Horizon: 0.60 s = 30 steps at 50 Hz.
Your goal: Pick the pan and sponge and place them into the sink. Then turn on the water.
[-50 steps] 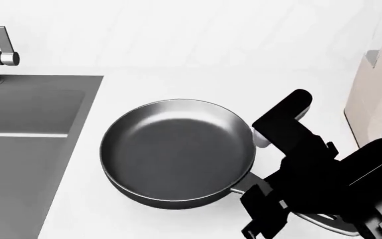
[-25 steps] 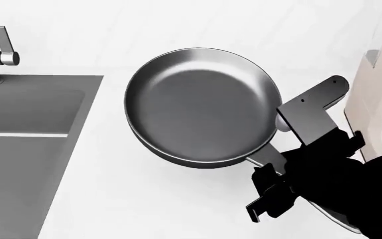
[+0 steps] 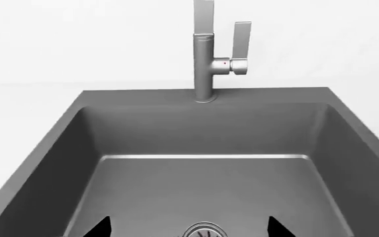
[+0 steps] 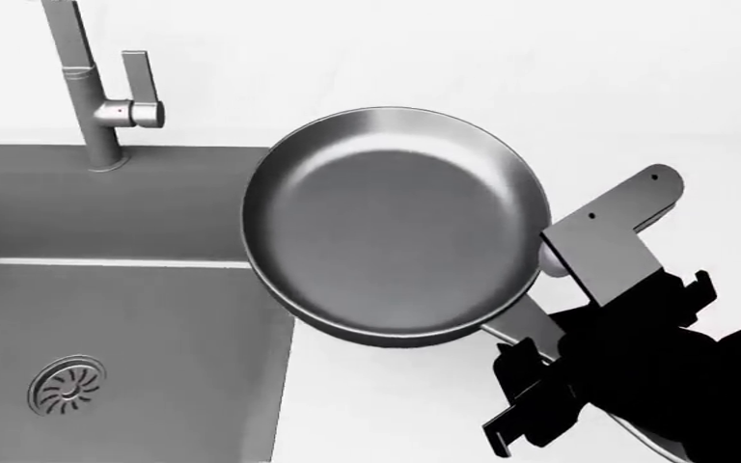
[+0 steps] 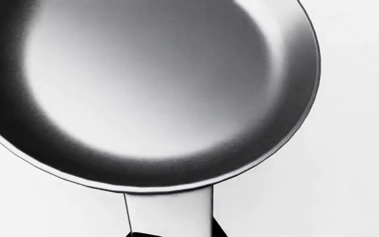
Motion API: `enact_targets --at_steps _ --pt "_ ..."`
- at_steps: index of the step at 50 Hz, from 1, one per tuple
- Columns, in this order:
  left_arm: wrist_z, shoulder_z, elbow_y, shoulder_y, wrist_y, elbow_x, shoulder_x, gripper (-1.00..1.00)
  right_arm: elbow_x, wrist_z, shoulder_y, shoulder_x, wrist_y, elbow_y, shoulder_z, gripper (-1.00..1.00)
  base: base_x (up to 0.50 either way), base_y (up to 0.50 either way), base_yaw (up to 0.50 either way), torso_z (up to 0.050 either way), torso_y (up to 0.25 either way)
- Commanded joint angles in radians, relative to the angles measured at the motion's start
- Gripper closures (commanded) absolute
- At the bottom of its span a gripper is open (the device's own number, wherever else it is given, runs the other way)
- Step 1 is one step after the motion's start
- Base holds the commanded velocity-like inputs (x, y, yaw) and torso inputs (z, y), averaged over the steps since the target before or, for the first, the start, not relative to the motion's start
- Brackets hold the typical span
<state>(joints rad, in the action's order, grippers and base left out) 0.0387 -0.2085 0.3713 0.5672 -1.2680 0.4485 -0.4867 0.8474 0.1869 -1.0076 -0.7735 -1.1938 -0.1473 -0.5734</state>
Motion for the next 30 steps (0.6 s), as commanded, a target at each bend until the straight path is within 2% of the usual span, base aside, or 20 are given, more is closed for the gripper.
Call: enact_targets --at_steps 1,30 --pt "0.006 -0.006 0.007 -0.008 0.026 0.002 0.019 -1.00 -0.012 0.015 -0.035 0.002 -0.011 -0.022 0.034 1.00 0.00 0.50 0.00 0.000 0.000" --pt "0.003 0.009 -0.008 -0.007 0.038 0.005 0.013 -1.00 -0.003 0.010 -0.006 -0.021 -0.009 -0.017 0.028 1.00 0.00 0.50 0.00 0.000 0.002"
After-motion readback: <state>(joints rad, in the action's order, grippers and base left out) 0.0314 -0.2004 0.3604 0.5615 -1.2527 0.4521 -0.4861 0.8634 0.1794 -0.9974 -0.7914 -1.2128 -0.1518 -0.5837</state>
